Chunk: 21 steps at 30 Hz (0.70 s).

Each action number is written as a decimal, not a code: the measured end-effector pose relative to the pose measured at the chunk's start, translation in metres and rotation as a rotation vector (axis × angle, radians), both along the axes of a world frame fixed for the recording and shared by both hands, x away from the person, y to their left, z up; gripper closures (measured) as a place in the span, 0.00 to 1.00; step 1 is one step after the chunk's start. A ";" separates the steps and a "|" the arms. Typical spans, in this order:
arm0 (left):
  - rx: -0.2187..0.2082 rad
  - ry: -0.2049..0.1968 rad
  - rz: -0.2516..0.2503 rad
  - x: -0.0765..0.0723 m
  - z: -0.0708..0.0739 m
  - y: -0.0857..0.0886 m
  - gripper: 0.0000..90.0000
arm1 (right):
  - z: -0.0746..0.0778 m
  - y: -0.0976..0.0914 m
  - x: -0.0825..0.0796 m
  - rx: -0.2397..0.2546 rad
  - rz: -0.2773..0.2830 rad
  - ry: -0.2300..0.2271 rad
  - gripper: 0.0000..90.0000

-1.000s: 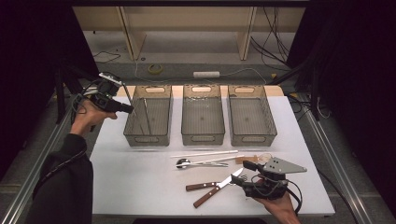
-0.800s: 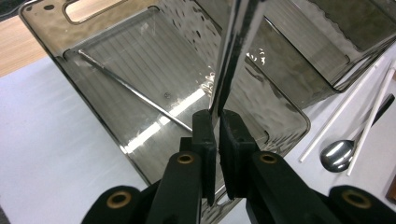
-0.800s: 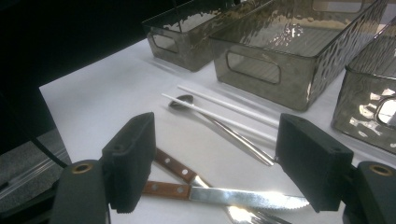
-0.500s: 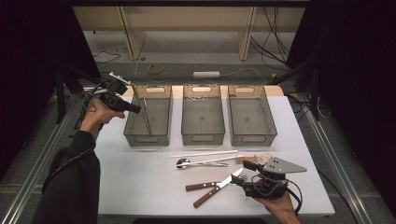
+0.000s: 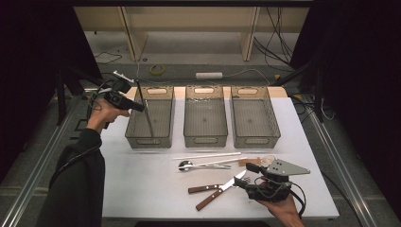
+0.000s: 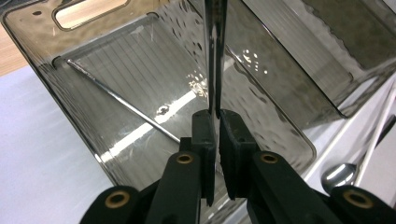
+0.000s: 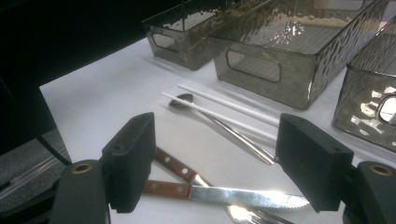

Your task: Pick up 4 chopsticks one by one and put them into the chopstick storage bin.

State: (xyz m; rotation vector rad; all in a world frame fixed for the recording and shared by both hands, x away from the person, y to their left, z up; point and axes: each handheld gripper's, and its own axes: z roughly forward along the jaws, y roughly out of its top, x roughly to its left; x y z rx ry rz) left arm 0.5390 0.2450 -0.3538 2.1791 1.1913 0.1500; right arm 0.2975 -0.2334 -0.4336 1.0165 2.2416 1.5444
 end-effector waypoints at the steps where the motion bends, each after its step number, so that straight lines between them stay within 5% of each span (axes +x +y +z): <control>1: 0.002 -0.001 0.007 0.002 -0.001 -0.001 0.93 | 0.000 0.000 0.000 0.000 0.001 -0.001 0.33; 4: 0.004 -0.010 0.021 0.005 -0.003 -0.002 0.96 | 0.000 -0.001 0.000 0.002 0.002 -0.002 0.33; 8: -0.017 -0.013 0.037 0.006 -0.004 -0.001 0.83 | 0.000 -0.001 -0.001 0.005 -0.001 0.000 0.33; 11: -0.019 -0.016 0.050 0.004 -0.003 -0.003 0.64 | 0.000 -0.002 -0.001 0.005 0.001 0.001 0.33; 21: -0.024 -0.038 0.043 -0.009 0.010 -0.005 0.47 | 0.000 -0.001 -0.001 0.004 -0.001 0.000 0.33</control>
